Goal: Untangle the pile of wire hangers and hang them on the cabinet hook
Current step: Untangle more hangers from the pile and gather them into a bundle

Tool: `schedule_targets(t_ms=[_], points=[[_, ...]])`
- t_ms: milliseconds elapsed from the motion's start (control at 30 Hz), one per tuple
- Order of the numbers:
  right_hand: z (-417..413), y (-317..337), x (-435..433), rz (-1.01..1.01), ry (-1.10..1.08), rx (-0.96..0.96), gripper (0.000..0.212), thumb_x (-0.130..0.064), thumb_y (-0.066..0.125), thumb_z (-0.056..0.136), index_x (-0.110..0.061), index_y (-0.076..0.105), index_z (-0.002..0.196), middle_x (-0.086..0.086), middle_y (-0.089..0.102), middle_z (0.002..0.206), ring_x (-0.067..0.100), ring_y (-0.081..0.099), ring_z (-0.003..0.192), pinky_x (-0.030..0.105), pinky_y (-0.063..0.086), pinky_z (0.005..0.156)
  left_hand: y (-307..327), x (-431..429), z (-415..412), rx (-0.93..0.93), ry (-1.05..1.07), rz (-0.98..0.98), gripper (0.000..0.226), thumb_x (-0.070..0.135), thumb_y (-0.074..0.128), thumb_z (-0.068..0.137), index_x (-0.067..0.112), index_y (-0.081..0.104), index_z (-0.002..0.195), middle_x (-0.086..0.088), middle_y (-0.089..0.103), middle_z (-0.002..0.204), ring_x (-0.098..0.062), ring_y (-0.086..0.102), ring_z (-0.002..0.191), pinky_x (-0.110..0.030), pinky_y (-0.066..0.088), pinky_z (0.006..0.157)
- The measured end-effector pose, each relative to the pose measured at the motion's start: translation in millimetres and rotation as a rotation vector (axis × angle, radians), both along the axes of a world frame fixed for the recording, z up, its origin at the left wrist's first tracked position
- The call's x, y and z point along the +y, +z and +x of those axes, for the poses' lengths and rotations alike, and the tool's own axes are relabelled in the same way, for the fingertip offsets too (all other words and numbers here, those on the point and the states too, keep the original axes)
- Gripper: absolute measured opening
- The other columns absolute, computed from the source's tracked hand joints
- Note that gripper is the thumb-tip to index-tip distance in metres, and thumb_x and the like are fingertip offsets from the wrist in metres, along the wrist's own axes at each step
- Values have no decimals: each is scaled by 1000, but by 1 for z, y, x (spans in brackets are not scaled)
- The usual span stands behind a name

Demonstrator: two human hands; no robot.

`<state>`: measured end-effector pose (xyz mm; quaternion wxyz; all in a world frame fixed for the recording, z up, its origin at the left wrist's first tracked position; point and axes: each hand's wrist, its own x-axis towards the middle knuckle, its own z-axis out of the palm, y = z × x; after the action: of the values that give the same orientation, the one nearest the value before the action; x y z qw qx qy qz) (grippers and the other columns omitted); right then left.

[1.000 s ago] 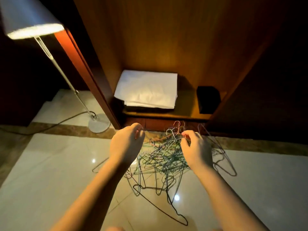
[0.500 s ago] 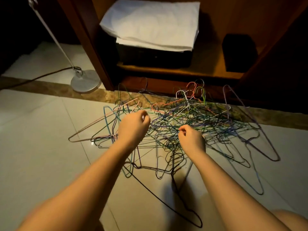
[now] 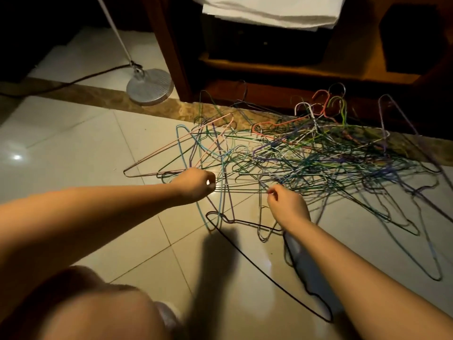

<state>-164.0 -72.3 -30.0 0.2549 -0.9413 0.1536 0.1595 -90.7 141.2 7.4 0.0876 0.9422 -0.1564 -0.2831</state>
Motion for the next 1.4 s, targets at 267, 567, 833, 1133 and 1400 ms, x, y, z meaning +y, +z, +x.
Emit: schedule_targets(t_ms=[267,567,833,1133,1400], points=[[57,-49,92,178,25,132,34,-18,41,93,-16,55,124,12,61,122,30,56,109,27,42,80,-79,86,-14,-24,463,-165,24,25,44,94,14,62,104,-8,66,98,-20,60,84,-35,52,79],[95,-84,135,216,-280,260,54,-8,47,91,-12,26,141,14,44,136,36,49,118,37,44,90,-125,72,-10,-7,542,-332,33,24,50,92,17,51,124,-4,62,115,-17,59,96,-29,49,80],[91,-85,146,770,-510,80,17,-6,48,92,-16,60,98,1,56,71,14,53,63,28,45,60,-133,63,-3,-48,504,-366,41,22,48,93,16,44,134,-11,60,118,-25,57,103,-32,45,85],[90,-30,163,1049,-537,84,15,0,45,94,-8,56,100,4,53,71,12,53,60,11,48,44,-121,78,-5,-202,724,-553,15,27,60,88,17,65,97,-4,60,102,-15,55,87,-18,36,69],[83,6,155,1193,-532,77,22,3,41,94,-9,58,86,2,44,64,5,47,45,14,43,39,-92,77,-18,-311,808,-718,10,19,66,83,11,70,89,4,51,101,-13,51,99,-27,42,87]])
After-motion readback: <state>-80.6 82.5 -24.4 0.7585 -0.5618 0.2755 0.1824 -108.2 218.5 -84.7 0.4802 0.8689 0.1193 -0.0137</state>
